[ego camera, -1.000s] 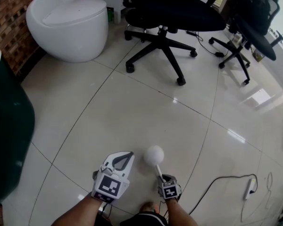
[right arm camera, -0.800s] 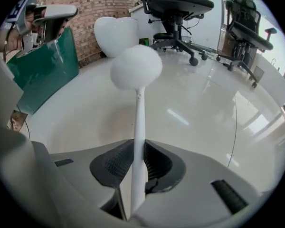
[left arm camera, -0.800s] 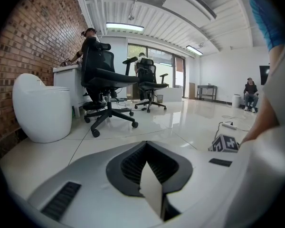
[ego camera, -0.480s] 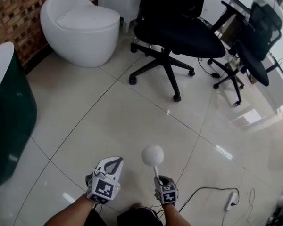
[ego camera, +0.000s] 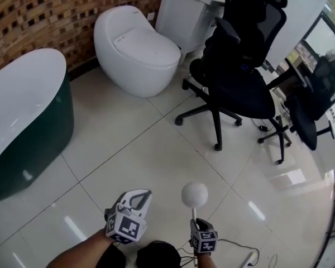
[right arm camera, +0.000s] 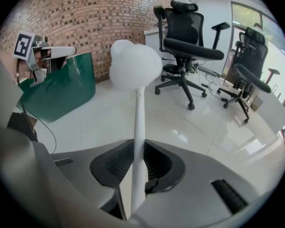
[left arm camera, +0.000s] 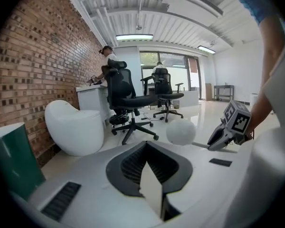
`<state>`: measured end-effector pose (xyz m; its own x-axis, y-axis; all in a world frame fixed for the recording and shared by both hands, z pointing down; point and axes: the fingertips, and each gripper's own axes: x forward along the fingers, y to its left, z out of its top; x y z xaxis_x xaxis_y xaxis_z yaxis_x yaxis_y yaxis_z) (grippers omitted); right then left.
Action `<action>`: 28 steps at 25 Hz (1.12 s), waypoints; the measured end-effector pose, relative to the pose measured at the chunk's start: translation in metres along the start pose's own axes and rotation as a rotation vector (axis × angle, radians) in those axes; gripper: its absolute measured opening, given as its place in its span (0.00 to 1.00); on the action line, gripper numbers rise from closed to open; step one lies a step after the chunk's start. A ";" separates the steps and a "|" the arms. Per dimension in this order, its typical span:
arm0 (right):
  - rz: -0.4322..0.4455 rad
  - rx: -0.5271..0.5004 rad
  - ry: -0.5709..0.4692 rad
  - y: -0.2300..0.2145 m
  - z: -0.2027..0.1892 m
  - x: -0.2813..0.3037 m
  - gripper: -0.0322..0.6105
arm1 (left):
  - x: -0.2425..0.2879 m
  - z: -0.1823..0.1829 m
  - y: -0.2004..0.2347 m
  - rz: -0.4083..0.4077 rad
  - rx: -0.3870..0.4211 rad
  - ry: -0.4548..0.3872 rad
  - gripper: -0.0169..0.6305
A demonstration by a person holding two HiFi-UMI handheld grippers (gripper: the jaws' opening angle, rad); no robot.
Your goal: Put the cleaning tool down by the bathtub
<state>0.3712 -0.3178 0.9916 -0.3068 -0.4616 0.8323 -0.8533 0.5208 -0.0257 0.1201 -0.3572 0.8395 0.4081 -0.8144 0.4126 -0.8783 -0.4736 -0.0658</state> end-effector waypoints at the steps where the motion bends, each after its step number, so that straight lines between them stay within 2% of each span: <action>1: 0.003 0.001 -0.006 0.008 0.016 -0.016 0.20 | -0.016 0.008 0.008 0.021 -0.021 0.006 0.03; 4: 0.032 0.019 -0.024 0.035 0.057 -0.064 0.20 | -0.065 0.038 0.026 0.076 -0.077 0.015 0.03; 7: 0.060 0.001 -0.036 0.062 0.095 -0.120 0.20 | -0.115 0.086 0.044 0.128 -0.126 -0.004 0.03; 11: 0.087 -0.022 -0.047 0.092 0.137 -0.193 0.20 | -0.181 0.159 0.065 0.187 -0.149 -0.030 0.03; 17: 0.093 -0.081 -0.103 0.119 0.189 -0.307 0.20 | -0.275 0.241 0.056 0.248 -0.167 -0.037 0.03; 21: 0.107 -0.082 -0.151 0.138 0.215 -0.372 0.20 | -0.333 0.272 0.039 0.277 -0.181 -0.015 0.03; 28: 0.110 -0.094 -0.260 0.149 0.255 -0.454 0.20 | -0.397 0.309 0.023 0.306 -0.157 -0.006 0.03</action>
<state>0.2762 -0.2138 0.4686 -0.5036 -0.5607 0.6572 -0.7698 0.6366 -0.0467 0.0145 -0.1488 0.3930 0.1208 -0.9127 0.3904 -0.9877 -0.1500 -0.0450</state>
